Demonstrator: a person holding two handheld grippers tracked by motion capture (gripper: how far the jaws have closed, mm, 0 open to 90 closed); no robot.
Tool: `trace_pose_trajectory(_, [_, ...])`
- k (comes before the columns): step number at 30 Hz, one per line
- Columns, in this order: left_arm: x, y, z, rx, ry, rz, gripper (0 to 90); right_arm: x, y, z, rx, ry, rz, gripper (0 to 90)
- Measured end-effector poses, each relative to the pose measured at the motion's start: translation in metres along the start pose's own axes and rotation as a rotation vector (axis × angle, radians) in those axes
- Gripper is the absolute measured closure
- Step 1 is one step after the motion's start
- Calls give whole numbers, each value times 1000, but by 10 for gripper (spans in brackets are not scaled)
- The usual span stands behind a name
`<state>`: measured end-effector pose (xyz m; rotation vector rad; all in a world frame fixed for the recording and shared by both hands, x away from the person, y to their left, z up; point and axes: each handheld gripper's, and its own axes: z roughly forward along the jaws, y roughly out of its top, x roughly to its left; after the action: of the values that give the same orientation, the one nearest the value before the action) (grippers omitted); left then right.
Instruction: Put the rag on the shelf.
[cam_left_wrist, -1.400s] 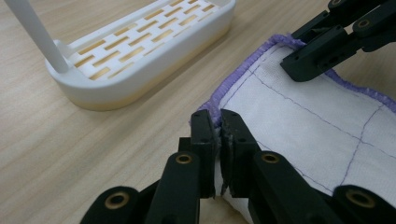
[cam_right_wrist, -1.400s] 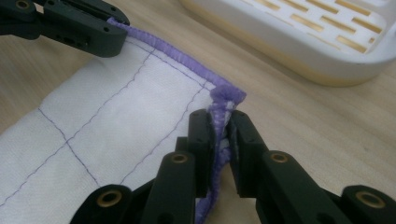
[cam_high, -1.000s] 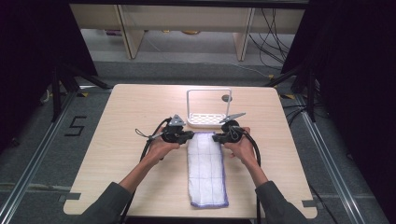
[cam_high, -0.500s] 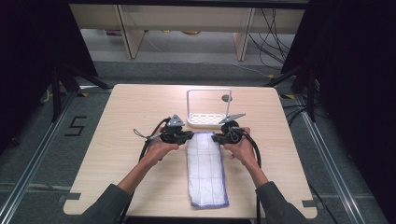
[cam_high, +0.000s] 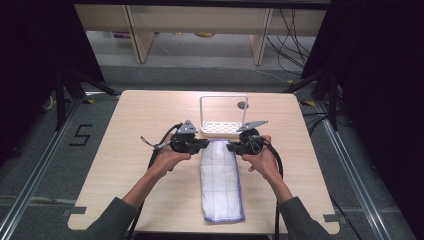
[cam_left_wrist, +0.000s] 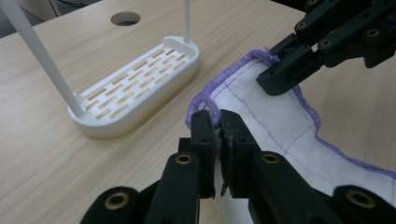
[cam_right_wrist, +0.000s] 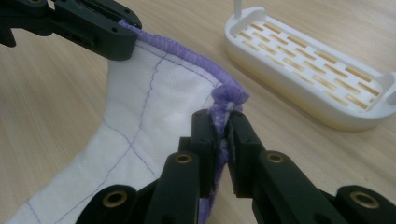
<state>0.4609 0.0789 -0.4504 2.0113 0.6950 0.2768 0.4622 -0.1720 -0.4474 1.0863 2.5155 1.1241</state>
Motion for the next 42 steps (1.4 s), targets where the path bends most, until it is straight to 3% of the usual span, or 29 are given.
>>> trace_pose_trajectory(2, [-3, 3, -4, 6, -10, 0, 830, 2, 2, -5, -12, 12, 18, 828])
trace_pose_trajectory(3, [-3, 5, -6, 7, -19, 6, 829, 3, 3, -9, 10, 28, 22, 828])
trace_pose_trajectory(4, [-4, 7, -9, 6, -15, 9, 828, 4, 3, -9, -15, 24, 25, 828])
trace_pose_trajectory(8, [-4, 12, -16, 22, -19, 15, 830, 7, 6, -17, 13, 53, 23, 829])
trace_pose_trajectory(11, [-5, 20, -24, 18, -15, 21, 830, 7, 8, -24, -16, 63, 30, 829])
trace_pose_trajectory(13, [-8, 27, -30, 17, -39, 17, 834, 8, 11, -34, 0, 65, 10, 831])
trace_pose_trajectory(17, [-18, 44, -47, 20, -34, 91, 838, 14, 17, -54, -42, 95, -34, 833])
trace_pose_trajectory(22, [-22, 69, -64, 1, -37, 100, 844, 20, 32, -80, -67, 71, -65, 836])
trace_pose_trajectory(24, [-21, 80, -70, -12, -46, 92, 848, 21, 39, -87, -92, 84, -69, 836])
trace_pose_trajectory(27, [-22, 95, -79, -13, -35, 111, 854, 23, 53, -98, -116, 54, -84, 837])
trace_pose_trajectory(29, [-19, 107, -84, -10, -29, 117, 854, 23, 64, -103, -121, 45, -103, 837])
trace_pose_trajectory(34, [-6, 134, -92, 8, 15, 120, 855, 17, 89, -112, -132, 31, -87, 837])
trace_pose_trajectory(42, [10, 162, -94, 5, 55, 132, 856, 6, 121, -119, -151, 5, -81, 837])
